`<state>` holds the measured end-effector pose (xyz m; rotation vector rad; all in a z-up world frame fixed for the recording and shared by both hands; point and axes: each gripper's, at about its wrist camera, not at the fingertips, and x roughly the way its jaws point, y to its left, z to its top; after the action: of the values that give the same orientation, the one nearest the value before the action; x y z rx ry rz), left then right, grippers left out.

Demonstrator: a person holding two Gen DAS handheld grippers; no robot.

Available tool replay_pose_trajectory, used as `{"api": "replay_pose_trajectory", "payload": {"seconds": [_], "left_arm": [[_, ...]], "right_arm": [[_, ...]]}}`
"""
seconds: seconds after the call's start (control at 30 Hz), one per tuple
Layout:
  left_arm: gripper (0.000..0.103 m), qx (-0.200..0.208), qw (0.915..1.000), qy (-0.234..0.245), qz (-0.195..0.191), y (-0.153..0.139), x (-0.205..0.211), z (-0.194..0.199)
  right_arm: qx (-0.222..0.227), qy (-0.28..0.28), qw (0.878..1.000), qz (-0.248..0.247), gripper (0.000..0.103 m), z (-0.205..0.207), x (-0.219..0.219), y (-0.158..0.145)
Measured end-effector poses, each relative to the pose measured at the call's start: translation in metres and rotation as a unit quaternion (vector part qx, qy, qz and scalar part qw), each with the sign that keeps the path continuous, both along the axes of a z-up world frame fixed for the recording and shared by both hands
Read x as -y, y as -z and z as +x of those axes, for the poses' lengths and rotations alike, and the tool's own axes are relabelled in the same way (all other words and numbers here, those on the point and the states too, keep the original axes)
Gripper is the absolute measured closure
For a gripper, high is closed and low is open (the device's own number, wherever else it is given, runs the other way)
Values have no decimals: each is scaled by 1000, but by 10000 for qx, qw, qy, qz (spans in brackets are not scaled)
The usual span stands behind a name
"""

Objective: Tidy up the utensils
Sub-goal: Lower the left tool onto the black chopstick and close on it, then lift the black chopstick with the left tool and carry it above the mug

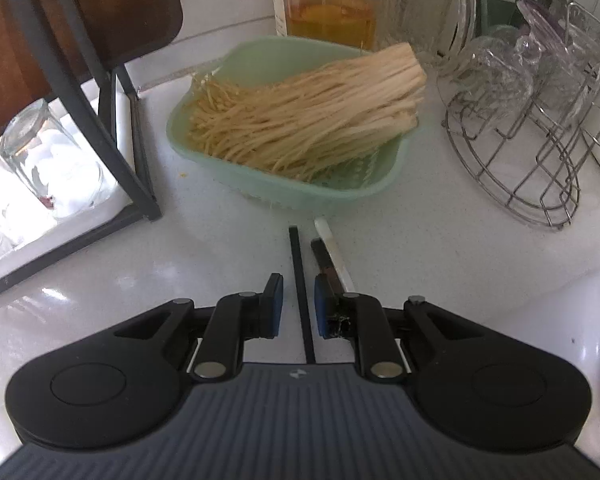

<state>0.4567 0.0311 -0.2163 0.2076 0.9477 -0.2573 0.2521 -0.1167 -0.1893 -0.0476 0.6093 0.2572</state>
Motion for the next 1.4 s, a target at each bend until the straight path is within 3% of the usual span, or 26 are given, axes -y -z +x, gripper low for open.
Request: {"api": "replay_pose_trajectory", "payload": {"seconds": [0.17,0.3,0.63,1.03,1.4], "left_arm": [[84,-14,9999,14,131,-1,5,5],[97,-71,9998,-33,178,-2,7,8],[98,-108,9997,-99,202,-6,4,-5],[98,312,9976,-366,-491,-57,-20,-53],[98,562,9897,-521,-1208,-97,-31,-113]], "right_arm": [[4,-1,10000,2,17,0,0,0],[5,-6,10000,4,17,0,0,0],[23,-2,10000,38,17,2,-1,1],[28,2,10000,16,17,5,-2,0],[15,4,10000,28,17,13,-1,0]]}}
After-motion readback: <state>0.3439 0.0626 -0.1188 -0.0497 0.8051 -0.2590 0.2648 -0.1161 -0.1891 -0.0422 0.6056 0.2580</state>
